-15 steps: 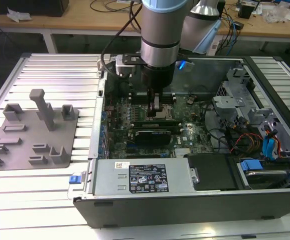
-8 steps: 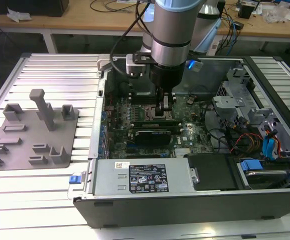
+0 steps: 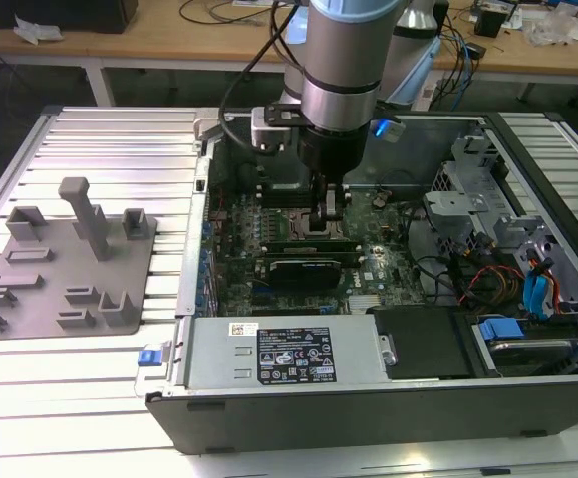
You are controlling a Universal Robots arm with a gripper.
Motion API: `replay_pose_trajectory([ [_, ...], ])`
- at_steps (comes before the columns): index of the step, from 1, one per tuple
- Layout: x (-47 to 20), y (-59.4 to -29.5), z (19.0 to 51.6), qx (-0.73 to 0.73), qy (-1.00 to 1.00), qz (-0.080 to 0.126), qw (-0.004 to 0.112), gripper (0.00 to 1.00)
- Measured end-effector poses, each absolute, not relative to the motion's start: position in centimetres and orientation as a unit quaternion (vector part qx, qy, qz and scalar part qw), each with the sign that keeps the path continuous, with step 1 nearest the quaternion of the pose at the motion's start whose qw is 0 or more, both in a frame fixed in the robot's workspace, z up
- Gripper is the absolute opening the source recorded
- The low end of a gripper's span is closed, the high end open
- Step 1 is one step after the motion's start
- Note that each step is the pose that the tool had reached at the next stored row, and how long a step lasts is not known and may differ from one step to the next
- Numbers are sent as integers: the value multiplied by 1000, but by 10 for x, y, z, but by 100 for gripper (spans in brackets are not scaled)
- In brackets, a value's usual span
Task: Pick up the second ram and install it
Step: 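Press down the second ram until it locks into place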
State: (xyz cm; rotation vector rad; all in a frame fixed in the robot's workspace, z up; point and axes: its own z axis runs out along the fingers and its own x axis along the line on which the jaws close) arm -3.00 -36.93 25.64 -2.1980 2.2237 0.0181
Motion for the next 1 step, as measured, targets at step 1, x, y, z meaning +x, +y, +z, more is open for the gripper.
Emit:
replay_pose_trajectory([
  [1, -30, -369, 257, -703, 711, 6, 7, 8],
])
